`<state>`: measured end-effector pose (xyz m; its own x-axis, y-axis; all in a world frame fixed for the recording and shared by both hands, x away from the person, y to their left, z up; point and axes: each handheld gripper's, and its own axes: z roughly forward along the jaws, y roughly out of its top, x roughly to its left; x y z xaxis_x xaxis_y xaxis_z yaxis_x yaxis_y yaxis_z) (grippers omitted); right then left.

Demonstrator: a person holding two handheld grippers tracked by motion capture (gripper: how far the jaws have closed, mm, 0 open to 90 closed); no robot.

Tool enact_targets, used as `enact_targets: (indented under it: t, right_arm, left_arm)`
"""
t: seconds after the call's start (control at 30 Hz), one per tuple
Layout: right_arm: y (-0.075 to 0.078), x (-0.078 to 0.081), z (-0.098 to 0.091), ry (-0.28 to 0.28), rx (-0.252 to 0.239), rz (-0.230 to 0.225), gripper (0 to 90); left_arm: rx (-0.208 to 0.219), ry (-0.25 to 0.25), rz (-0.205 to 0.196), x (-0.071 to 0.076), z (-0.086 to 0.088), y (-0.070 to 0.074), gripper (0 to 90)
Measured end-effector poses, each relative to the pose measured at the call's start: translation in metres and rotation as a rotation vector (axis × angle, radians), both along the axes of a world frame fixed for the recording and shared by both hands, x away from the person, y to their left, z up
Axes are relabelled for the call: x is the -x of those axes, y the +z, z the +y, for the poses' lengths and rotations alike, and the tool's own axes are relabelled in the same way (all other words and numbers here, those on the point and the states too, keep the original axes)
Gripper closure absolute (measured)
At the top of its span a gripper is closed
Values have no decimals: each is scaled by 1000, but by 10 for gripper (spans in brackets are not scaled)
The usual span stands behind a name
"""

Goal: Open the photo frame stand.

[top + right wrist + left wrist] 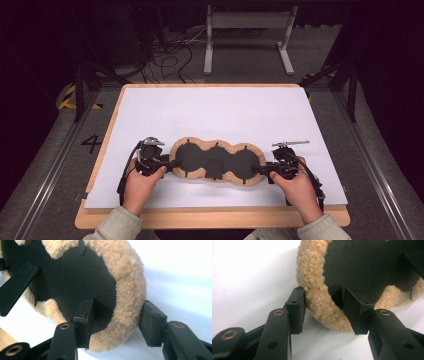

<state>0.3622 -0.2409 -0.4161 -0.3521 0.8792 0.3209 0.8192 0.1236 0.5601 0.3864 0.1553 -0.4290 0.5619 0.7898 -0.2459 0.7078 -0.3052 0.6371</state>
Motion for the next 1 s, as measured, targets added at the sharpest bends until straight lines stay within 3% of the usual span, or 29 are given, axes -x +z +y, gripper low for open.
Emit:
enact_targets:
  t: [0.07, 0.13, 0.23, 0.3, 0.37, 0.43, 0.6, 0.77, 0.87, 0.9, 1.0]
  right_arm:
    - [1, 1, 0, 2, 3, -8, 517]
    - [7, 4, 1, 9, 23, -52, 531]
    - [9, 5, 2, 15, 36, -64, 537]
    - [12, 6, 2, 34, 52, -91, 541]
    - [16, 7, 5, 59, 85, -131, 542]
    - [19, 9, 7, 69, 105, -162, 546]
    - [27, 12, 7, 80, 129, -250, 557]
    - [35, 16, 6, 93, 183, -367, 557]
    - [37, 17, 5, 102, 208, -424, 557]
    - [37, 17, 5, 102, 208, -424, 557]
    - [33, 16, 5, 126, 285, -496, 556]
  left_arm:
    - [-2, 4, -4, 1, 0, 1, 561]
    - [1, 15, -20, 2, 0, 3, 580]
    - [-3, 20, -41, 3, 1, 4, 586]
    - [3, 32, -88, 6, 1, 7, 612]
    - [7, 48, -160, 10, 2, 15, 620]
    - [15, 52, -181, 11, 3, 20, 620]
    - [32, 54, -192, 12, 3, 22, 619]
    - [-1, 45, -274, 15, -2, 26, 622]
    - [-6, 44, -289, 15, -4, 25, 624]
    - [-6, 44, -289, 15, -4, 25, 625]
    - [-26, 35, -281, 13, -7, 21, 629]
